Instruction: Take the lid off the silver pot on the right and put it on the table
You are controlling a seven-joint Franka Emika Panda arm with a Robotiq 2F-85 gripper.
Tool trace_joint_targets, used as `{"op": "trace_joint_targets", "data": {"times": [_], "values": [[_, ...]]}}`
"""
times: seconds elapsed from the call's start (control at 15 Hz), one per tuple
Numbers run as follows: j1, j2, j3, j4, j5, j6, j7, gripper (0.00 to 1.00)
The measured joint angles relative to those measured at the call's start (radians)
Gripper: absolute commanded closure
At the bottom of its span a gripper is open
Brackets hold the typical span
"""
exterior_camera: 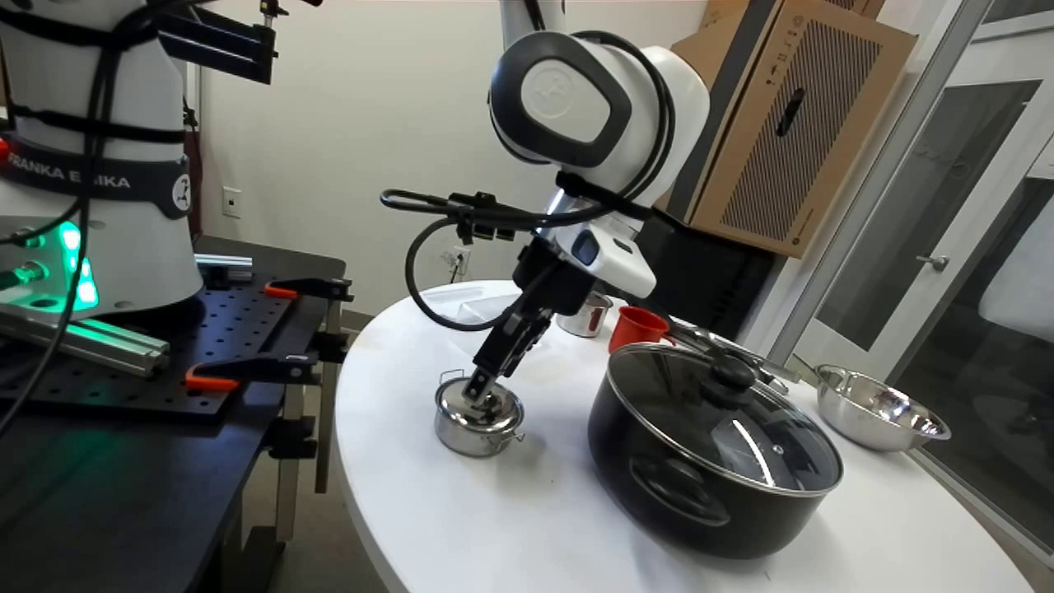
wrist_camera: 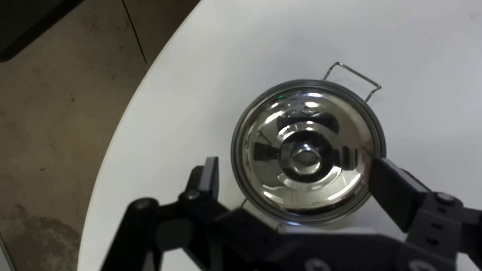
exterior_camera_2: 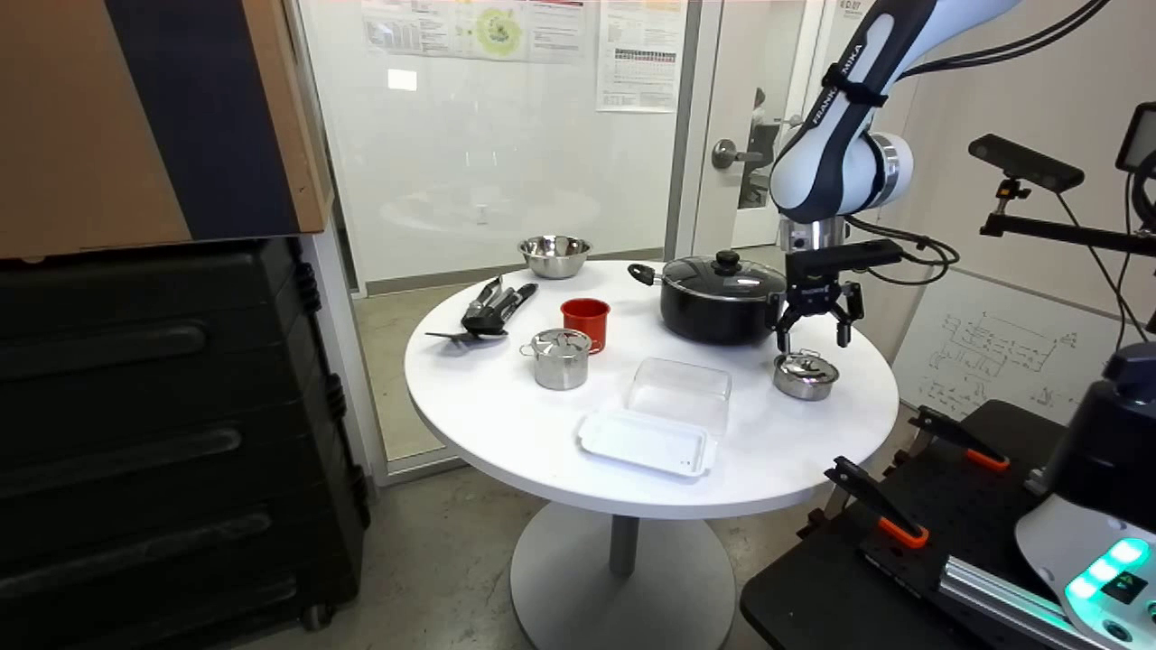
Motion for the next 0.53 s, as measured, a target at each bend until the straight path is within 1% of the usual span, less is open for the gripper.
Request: {"op": "trace_joint_targets", "data": {"times": [0.33,0.47,0.53], "values": [[-0.001,0.002,-0.004,-0.029,0.007,0.057,-0.024,0.0],[-0.008,-0.003,-0.004,-0.05,0.015,0.088,-0.049,0.02],[-0.011,-0.006,-0.005,-0.06,0.018,0.101,-0.06,0.14]]}}
